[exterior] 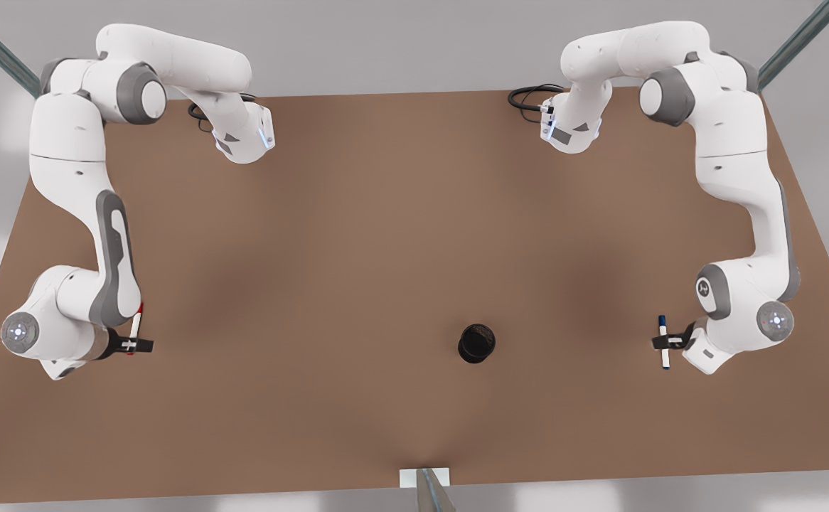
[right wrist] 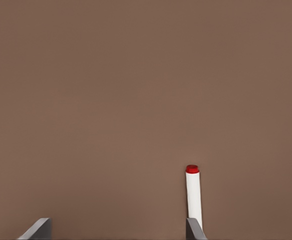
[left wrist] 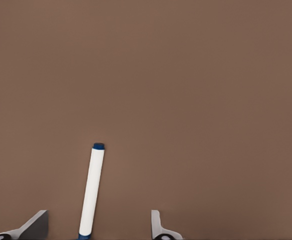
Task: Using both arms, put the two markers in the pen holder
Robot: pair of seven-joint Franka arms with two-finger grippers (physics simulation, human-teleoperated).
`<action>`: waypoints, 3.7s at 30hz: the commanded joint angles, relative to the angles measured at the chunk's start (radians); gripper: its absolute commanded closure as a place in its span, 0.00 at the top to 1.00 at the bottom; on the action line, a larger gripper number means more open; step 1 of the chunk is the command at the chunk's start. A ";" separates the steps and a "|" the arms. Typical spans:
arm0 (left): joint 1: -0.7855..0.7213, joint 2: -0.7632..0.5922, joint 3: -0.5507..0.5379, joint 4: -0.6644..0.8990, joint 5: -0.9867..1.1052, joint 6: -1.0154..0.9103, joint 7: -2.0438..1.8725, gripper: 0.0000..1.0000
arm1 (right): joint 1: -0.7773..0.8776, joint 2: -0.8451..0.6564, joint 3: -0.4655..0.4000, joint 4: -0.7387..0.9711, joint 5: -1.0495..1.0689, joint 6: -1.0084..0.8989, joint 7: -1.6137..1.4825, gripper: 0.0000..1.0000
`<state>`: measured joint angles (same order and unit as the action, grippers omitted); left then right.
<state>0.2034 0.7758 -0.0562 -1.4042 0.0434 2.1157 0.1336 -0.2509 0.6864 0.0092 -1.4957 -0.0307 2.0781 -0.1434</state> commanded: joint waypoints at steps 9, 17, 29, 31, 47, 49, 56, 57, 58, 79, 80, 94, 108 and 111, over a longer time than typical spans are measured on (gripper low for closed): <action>0.014 0.077 -0.004 0.010 0.004 0.141 0.247 0.90 | -0.064 0.062 0.000 -0.031 -0.006 0.088 -0.183 1.00; 0.034 0.119 -0.007 0.044 0.004 0.147 0.282 0.71 | -0.096 0.076 0.000 -0.074 -0.041 0.117 -0.225 0.81; 0.034 0.142 -0.005 0.056 0.003 0.176 0.273 0.52 | -0.108 0.076 0.000 -0.120 -0.054 0.154 -0.248 0.58; 0.034 0.143 -0.005 0.056 0.003 0.178 0.274 0.51 | -0.110 0.076 0.000 -0.124 -0.054 0.154 -0.248 0.54; 0.031 0.154 -0.007 0.054 0.001 0.176 0.274 0.35 | -0.110 0.071 0.000 -0.129 -0.055 0.155 -0.245 0.21; 0.031 0.158 -0.007 0.056 0.001 0.176 0.274 0.35 | -0.110 0.065 0.003 -0.129 -0.055 0.149 -0.245 0.21; 0.034 0.146 -0.011 0.056 -0.027 0.168 0.273 0.21 | -0.102 -0.085 0.069 -0.094 -0.051 0.043 -0.186 0.21; 0.034 0.142 -0.011 0.056 -0.027 0.158 0.273 0.21 | -0.097 -0.111 0.087 -0.072 -0.051 0.004 -0.160 0.21; 0.034 0.131 -0.013 0.057 -0.027 0.135 0.271 0.21 | -0.099 -0.127 0.100 -0.066 -0.051 0.000 -0.156 0.21; 0.067 -0.171 -0.316 0.068 -0.367 -0.284 0.762 0.21 | -0.100 -0.406 0.347 -0.020 -0.017 -0.349 0.186 0.21; 0.056 -0.168 -0.350 0.068 -0.433 -0.238 0.833 0.21 | -0.094 -0.406 0.348 -0.012 -0.021 -0.348 0.188 0.21; -0.131 -0.118 -0.508 -0.093 -1.079 0.490 2.068 0.21 | 0.325 -0.512 -0.054 -0.023 -0.037 -0.352 0.173 0.21; -0.167 -0.073 -0.507 -0.183 -1.349 0.549 2.345 0.26 | 0.367 -0.469 -0.101 -0.034 0.012 -0.312 0.179 0.21; -0.167 -0.073 -0.507 -0.214 -1.352 0.549 2.345 0.33 | 0.367 -0.469 -0.101 -0.032 0.012 -0.309 0.177 0.21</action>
<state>0.0369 0.7040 -0.5626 -1.6130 -1.2891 2.6563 1.9720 0.1171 0.2189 -0.0921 -1.5278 -0.0111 1.7648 -0.0007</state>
